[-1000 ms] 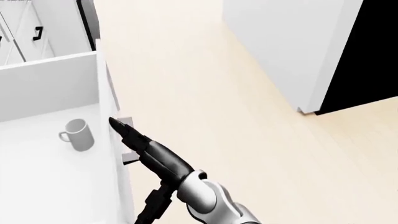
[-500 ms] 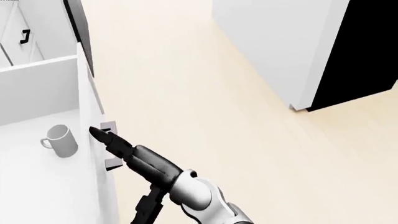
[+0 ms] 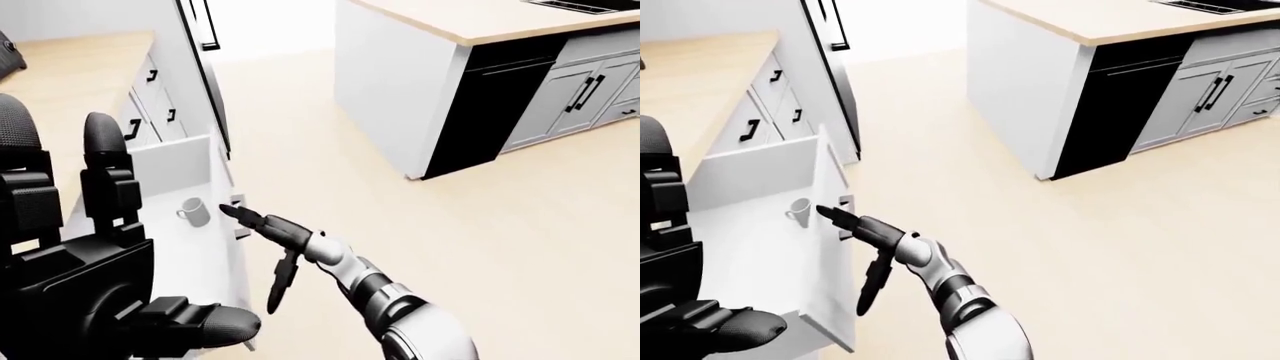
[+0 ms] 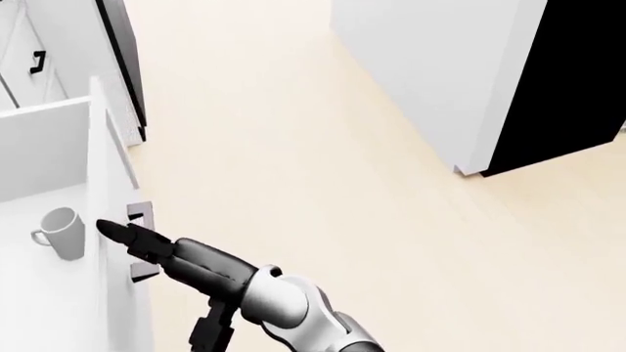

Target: Close the right drawer.

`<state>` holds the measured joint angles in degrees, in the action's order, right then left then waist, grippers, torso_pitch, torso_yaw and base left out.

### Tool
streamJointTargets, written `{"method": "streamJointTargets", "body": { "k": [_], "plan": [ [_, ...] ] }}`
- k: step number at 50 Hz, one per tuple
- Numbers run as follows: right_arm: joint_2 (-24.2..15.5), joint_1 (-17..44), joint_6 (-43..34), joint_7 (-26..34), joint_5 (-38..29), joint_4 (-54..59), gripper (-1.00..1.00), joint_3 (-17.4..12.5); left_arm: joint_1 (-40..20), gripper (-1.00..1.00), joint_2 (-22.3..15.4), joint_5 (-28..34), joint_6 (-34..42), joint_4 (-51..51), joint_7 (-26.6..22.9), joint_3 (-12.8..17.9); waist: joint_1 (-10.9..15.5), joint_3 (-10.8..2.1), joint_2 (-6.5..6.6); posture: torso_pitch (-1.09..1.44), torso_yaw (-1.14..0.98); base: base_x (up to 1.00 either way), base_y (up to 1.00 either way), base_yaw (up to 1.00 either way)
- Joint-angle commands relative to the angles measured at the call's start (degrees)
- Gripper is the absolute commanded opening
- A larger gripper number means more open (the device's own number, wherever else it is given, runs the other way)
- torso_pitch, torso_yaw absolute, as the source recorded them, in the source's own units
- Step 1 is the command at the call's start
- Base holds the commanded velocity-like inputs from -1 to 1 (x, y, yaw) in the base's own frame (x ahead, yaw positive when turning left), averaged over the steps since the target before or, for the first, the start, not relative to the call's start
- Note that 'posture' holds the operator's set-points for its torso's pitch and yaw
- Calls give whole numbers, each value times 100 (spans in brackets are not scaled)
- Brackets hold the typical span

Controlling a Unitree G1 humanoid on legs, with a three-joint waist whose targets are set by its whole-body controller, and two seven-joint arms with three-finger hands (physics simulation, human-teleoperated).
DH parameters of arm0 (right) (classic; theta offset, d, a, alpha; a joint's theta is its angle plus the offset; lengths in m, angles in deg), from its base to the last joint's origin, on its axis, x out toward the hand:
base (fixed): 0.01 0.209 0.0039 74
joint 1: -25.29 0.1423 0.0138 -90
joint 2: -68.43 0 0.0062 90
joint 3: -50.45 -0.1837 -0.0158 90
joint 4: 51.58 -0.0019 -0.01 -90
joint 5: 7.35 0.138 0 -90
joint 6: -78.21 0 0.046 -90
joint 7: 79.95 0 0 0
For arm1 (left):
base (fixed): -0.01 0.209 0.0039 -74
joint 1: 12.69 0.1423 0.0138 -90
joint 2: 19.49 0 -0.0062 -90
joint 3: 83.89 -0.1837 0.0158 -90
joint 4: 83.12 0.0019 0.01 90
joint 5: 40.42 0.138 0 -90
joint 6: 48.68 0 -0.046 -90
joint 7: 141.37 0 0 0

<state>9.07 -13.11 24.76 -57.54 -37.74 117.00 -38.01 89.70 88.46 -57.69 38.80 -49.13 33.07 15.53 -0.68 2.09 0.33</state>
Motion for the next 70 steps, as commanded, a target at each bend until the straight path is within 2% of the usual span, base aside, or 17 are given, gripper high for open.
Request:
{"method": "streamJointTargets", "body": {
  "k": [1,11,32,34,37,43,47,49,50,53,56,59,63,65,68,70],
  "plan": [
    [195,189,299,283,-181,-165,100,139,-47,100,-14,-15,-103,-195,-4,5,46,-103,43,0,0,0,0,0],
    [345,147,265,343,-369,-142,100,197,-48,100,-11,-48,-91,-206,-8,38,49,-93,63,0,0,0,0,0],
    [402,165,255,392,-429,-134,100,130,-46,100,-4,-38,-103,-197,-13,17,41,-175,90,0,0,0,0,0],
    [273,366,226,334,-212,-165,100,-30,-39,100,-4,-38,-108,-192,-16,11,40,-176,89,0,0,0,0,0],
    [-186,838,184,290,342,-278,100,-331,-32,100,-1,-27,-125,-168,-23,-2,47,-167,75,0,0,0,0,0],
    [-1176,1462,49,12,1225,-718,100,-558,3,100,3,-8,-178,-121,-37,-37,123,-136,-5,0,0,0,0,0],
    [-1797,1317,-335,-270,1659,-1787,100,-531,5,100,8,24,-195,-79,-38,-66,144,-132,-55,0,0,0,0,0],
    [-1987,994,-823,-351,1849,-2773,100,-491,18,100,8,41,-210,-75,-40,-88,163,-134,-83,0,0,0,0,0],
    [-2057,547,-1344,-376,1935,-3871,100,-477,18,100,7,49,-218,-59,-43,-97,173,-134,-97,0,0,0,0,0],
    [-2158,-461,-2369,-542,2027,-6141,100,-462,20,100,0,52,-238,-44,-43,-94,214,-129,-143,0,0,0,0,0],
    [-2259,-1559,-3149,-916,2114,-8048,100,-655,39,100,4,83,-271,-29,-53,-132,237,-115,-165,0,0,0,0,0],
    [-2253,-3031,-3401,-1253,2254,-9680,100,-876,90,100,13,161,-310,-34,-62,-229,258,-113,-185,0,0,0,0,0],
    [-2040,-4694,-3107,-1475,2502,-10837,100,-1233,129,100,7,268,-341,-34,-57,-346,270,-107,-209,0,0,0,0,0],
    [-1887,-5218,-2734,-1557,2610,-10912,100,-1368,164,100,4,314,-387,-8,-67,-406,248,-104,-199,0,0,0,0,0],
    [-1750,-5539,-2360,-1686,2788,-10759,100,-1543,147,100,-16,383,-422,55,-75,-463,198,-103,-171,0,0,0,0,0],
    [-1747,-5491,-2313,-1723,2751,-10642,100,-1468,60,100,-46,525,-380,84,-48,-577,174,-100,-157,0,0,0,0,0]
  ]
}}
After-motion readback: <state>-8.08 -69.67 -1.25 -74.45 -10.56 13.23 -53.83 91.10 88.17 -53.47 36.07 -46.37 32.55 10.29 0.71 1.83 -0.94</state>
